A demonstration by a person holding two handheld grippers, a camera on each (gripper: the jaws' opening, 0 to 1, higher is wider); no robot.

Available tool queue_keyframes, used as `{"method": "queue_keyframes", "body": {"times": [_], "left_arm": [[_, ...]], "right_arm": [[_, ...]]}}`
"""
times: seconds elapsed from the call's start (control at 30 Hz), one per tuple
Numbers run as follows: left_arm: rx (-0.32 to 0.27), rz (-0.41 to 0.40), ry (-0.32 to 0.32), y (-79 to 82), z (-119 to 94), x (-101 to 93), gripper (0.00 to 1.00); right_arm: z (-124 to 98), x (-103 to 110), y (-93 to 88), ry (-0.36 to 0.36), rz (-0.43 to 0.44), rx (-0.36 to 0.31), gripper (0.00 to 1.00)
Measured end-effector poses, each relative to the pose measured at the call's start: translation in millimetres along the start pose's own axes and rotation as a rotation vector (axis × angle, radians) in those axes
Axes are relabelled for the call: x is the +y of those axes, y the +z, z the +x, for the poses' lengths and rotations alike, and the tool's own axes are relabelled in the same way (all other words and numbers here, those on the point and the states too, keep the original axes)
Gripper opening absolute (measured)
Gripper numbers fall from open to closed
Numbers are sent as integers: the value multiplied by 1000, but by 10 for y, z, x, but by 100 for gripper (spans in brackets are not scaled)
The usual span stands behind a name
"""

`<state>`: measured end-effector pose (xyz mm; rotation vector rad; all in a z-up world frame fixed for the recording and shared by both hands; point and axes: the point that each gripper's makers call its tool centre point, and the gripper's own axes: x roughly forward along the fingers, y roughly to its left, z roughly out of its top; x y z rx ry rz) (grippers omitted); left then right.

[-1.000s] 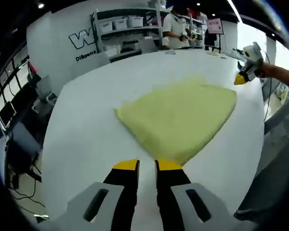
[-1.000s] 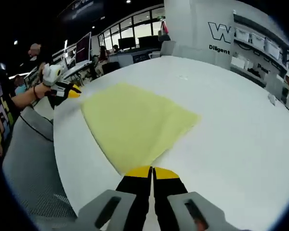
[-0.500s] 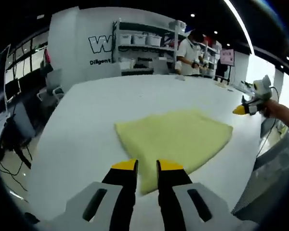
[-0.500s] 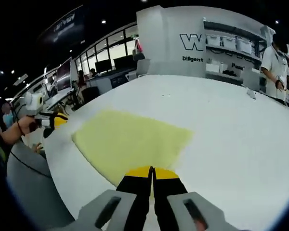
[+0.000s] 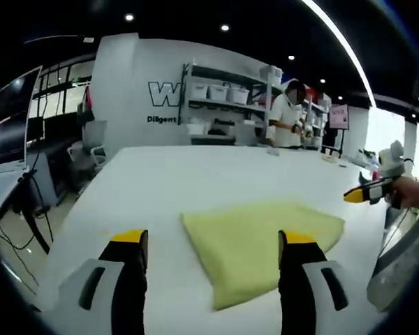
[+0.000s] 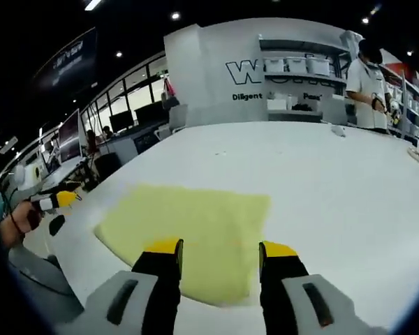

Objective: Fold the garment on the visible template until the final outline fits inside the template.

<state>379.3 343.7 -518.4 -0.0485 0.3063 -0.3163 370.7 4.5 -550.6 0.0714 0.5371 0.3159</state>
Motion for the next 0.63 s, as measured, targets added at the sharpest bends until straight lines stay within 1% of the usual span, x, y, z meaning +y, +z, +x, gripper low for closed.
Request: {"method": "queue_keyframes", "body": {"times": [0.03,0.07,0.1,0.17,0.2,0.27,0.33,0.5,0.57,0.63], "left_arm": [[-13,1,12,25,3,32,86],[-27,15,34,47,8,91,94],[-26,14,45,44,8,118,98],[-17,-4,63,16,-3,164,99],[-14,-13,58,-1,-6,158,99],[-9,-20,53,-23,-9,140,99],[-14,-16,48,-20,-12,118,99],[-38,-8,26,24,-15,49,99],[-40,-3,15,30,-10,9,99],[-61,2,-2,75,-10,-34,99]], "right_arm": [[10,-21,-15,-28,14,-6,52],[16,-37,-16,-50,20,-18,60],[18,-57,-16,-68,26,-27,71],[14,-93,-26,-99,27,-39,83],[11,-115,-37,-113,20,-42,90],[8,-139,-46,-127,14,-49,99],[1,-152,-64,-129,7,-46,99],[-5,-134,-83,-112,23,-52,99],[-28,-148,-57,-123,23,-70,99],[-33,-177,-38,-136,14,-77,99]]}}
